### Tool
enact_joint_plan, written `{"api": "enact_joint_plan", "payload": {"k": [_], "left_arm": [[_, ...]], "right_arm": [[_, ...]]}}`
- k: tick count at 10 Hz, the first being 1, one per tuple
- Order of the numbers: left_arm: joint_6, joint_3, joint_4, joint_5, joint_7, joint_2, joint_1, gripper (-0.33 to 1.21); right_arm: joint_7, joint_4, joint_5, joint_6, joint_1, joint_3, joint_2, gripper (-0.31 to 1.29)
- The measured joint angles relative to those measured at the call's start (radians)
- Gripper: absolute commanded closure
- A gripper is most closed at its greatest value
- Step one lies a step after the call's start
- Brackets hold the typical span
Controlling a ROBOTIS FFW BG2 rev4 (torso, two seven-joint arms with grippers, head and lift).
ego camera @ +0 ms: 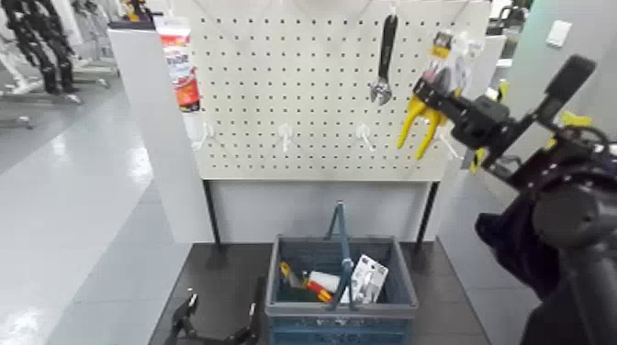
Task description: Put the yellow pliers into the crate.
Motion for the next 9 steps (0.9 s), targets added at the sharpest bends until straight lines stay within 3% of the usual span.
{"api": "enact_joint_plan", "payload": {"k": [5,8,9], "left_arm": [[0.0,0.004,0.0,0.0,0.001,-0.002,0.0,0.28],[0.0,0.004,0.0,0.0,0.001,-0.001,0.0,0.28],[0.0,0.004,0.0,0.0,0.001,-0.001,0.0,0.28]], "right_arm": [[0.009,0.068,0.003,0.001,0.11,0.009,0.052,1.14],[0.032,0.141,0.002,-0.017,0.144,0.036,0.062,1.14],[0.033,0.147,0.021,-0.017,0.152,0.039,0.062,1.14]]}}
